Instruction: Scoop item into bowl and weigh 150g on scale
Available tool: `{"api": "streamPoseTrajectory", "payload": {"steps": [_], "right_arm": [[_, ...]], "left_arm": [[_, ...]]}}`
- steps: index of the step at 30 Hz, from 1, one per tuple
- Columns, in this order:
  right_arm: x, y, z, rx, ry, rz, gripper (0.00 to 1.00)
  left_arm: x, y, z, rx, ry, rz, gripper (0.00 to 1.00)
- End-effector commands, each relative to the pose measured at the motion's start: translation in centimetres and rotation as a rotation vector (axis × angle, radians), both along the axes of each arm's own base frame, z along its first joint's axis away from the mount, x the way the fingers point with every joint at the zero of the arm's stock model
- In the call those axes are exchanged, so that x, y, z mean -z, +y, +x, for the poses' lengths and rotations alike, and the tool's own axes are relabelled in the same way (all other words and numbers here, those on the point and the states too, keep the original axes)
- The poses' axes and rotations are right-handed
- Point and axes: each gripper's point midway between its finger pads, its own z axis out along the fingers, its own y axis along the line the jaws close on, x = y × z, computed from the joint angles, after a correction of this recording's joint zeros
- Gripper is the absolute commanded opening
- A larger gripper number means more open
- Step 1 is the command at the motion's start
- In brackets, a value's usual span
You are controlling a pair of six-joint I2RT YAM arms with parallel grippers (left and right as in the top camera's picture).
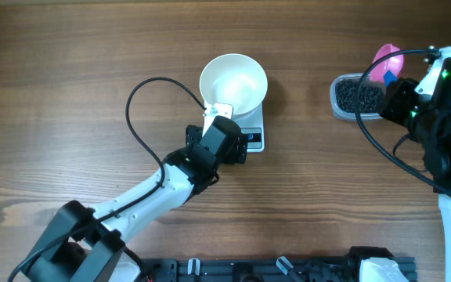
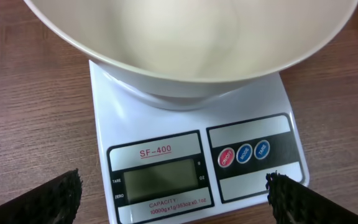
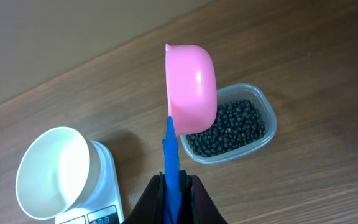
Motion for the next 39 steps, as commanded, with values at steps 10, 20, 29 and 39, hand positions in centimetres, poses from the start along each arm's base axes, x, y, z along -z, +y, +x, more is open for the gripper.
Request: {"api": "streamPoseTrajectory", "payload": {"steps": [10,20,29,39], "right_arm": [[-0.5,-0.4,0.1,0.004,-0.017,-0.023,0.04],[-0.5,-0.4,0.1,0.004,-0.017,-0.023,0.04],[-0.5,-0.4,0.1,0.006,-0.017,-0.025,0.04],[-0.5,-0.4,0.1,0.007,-0.016,-0.025,0.04]], "left_arm": [[3.1,1.1,-0.1,-0.052,0.042,0.071,1.0],[3.1,0.5,0.6,-0.088,0.025,0.02,1.0],[4.1,0.6,0.6,-0.089,0.038,0.032,1.0],[3.8,0.8,1.0,-0.105,0.014,0.037,1.0]]}}
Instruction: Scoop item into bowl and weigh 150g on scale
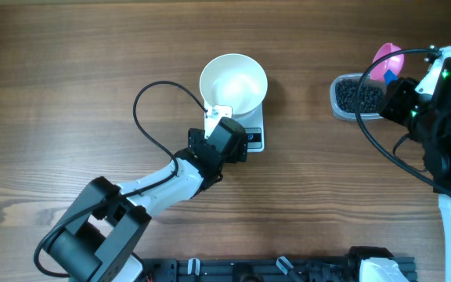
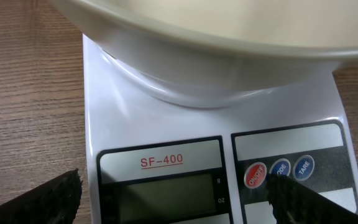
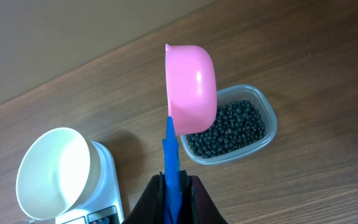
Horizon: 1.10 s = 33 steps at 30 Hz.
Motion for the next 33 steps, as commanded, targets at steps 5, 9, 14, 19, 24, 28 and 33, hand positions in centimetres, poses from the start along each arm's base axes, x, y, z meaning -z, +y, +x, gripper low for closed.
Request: {"api": "streamPoseTrajectory", "payload": {"steps": [5,9,14,19,24,28,33], "right_arm": [[-0.49,-0.42,0.06,0.007,-0.014,-0.025,0.04],[-0.5,-0.42,0.07,0.007,-0.015,-0.025,0.04],[-0.5,-0.42,0.07,0.007,-0.015,-0.026,0.04],[-0.49,-0.42,0.06,0.007,-0.014,-0.026,0.04],[-0.49,-0.42,0.06,0.007,-0.014,-0.025,0.04],[-0.47,-0.41,0.04,0.007,-0.013,-0.025,0.04],[-0.49,-0.42,0.06,0.007,-0.014,-0.025,0.04]], "left_arm": [[0.15,1.06,0.44,-0.055,-0.03,0.037,1.0],[0.05,0.96,0.54,-0.058,-0.035,0.029,1.0],[0.09,0.8,0.48,-0.051,-0.03,0.022,1.0],[0.03,0.31,0.46,-0.037,-0.027,0.001,1.0],[-0.1,0.21,0.59,-0.037,-0.033,-0.005,1.0],[-0.11,0.2,0.6,-0.037,-0.034,-0.006,1.0],[-0.09,0.21,0.6,-0.037,-0.034,-0.005,1.0]]}}
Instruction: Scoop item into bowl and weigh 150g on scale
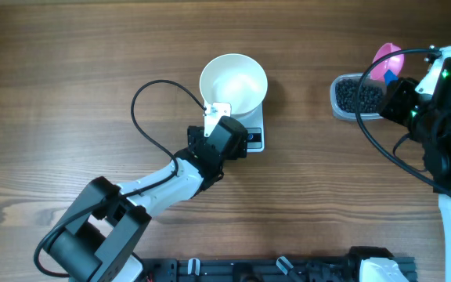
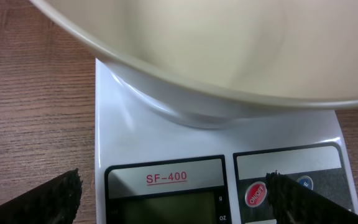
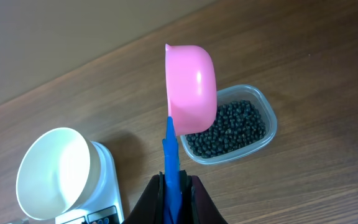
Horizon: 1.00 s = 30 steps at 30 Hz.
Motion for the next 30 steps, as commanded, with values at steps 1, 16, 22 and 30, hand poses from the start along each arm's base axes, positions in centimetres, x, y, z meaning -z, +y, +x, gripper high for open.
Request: {"api": "streamPoseTrajectory", "payload": {"steps": [1,16,22,30], "right_arm": [[-0.5,-0.4,0.1,0.006,-0.014,-0.026,0.04],[-0.4,-0.4,0.0,0.007,-0.007,-0.024,0.04],[-0.4,-0.4,-0.1,0.006,-0.007,-0.025,0.04],[-0.3,-0.4,-0.1,0.007,-0.006,-0.024,0.04]], "left_arm": [[0.7,0.1,-0.2,-0.005,0.014,0.003,1.0],[1.9,0.1,-0.2,-0.005,0.03,0.016,1.0],[2.1,0.1,-0.3,-0.005,0.034,0.02,1.0],[3.1,0.5,-0.7,-0.005,0.064,0.045,1.0]]}}
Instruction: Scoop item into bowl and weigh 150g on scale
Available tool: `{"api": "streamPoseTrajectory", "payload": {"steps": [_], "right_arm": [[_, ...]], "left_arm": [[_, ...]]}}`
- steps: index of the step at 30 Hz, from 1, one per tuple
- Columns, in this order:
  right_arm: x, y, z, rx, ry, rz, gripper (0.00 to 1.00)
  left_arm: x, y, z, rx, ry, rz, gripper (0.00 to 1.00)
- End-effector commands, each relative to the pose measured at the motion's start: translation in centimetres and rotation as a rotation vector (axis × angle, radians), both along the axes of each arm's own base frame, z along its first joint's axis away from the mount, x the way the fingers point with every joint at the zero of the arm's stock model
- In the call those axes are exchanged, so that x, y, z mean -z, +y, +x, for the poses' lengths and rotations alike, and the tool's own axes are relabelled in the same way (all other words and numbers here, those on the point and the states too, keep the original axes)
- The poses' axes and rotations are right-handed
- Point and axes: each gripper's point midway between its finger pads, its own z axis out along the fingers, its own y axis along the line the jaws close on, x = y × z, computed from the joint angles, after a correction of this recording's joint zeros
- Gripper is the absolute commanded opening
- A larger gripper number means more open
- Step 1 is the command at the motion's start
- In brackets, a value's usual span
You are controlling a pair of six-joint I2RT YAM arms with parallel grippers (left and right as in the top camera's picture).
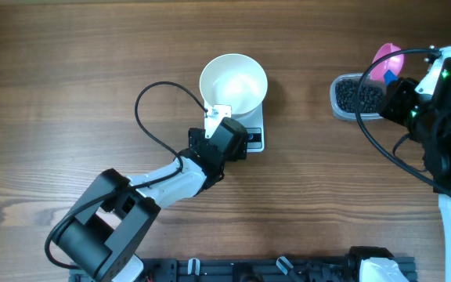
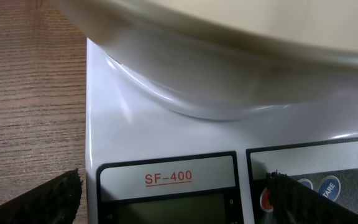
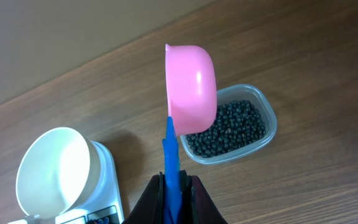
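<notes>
A white bowl (image 1: pixel 233 84) stands on the white SF-400 scale (image 1: pixel 250 131). My left gripper (image 2: pixel 174 204) is open, low and close over the scale's front panel (image 2: pixel 166 180). Its right fingertip (image 2: pixel 297 199) overlaps the red on/off button (image 2: pixel 266 199), and its left fingertip (image 2: pixel 48 199) hangs over the wood beside the scale. My right gripper (image 3: pixel 174 186) is shut on the blue handle of a pink scoop (image 3: pixel 191 84). The scoop is held up above a clear tub of black beans (image 3: pixel 229 129). The bowl (image 3: pixel 53 171) looks empty.
The bean tub (image 1: pixel 356 95) sits at the right of the wooden table (image 1: pixel 69 94), well apart from the scale. A black cable (image 1: pixel 151 117) loops from the left arm (image 1: pixel 171 184) over the table left of the bowl. The right arm (image 1: pixel 445 133) fills the right edge.
My left gripper has come closer to the scale panel; its right fingertip now overlaps the red button it stood beside. The right gripper and scoop have not moved.
My left gripper hung open in front of the scale with the whole panel and three buttons in sight. It then stood nearer at each moment, and now sits right at the panel over the red button. The right gripper held the pink scoop still above the beans throughout.
</notes>
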Motion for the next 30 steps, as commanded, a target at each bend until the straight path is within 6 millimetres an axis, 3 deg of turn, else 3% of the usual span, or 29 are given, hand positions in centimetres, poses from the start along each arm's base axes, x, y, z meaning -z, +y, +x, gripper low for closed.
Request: {"api": "streamPoseTrajectory", "payload": {"steps": [1,17,30], "right_arm": [[-0.4,-0.4,0.0,0.007,-0.008,-0.025,0.04],[-0.4,-0.4,0.0,0.007,-0.008,-0.025,0.04],[-0.4,-0.4,0.0,0.007,-0.008,-0.024,0.04]], "left_arm": [[1.3,0.4,-0.6,-0.003,0.037,0.023,1.0],[2.0,1.1,-1.4,-0.003,0.076,0.056,1.0],[2.2,0.1,-1.9,0.031,0.104,0.016,1.0]]}}
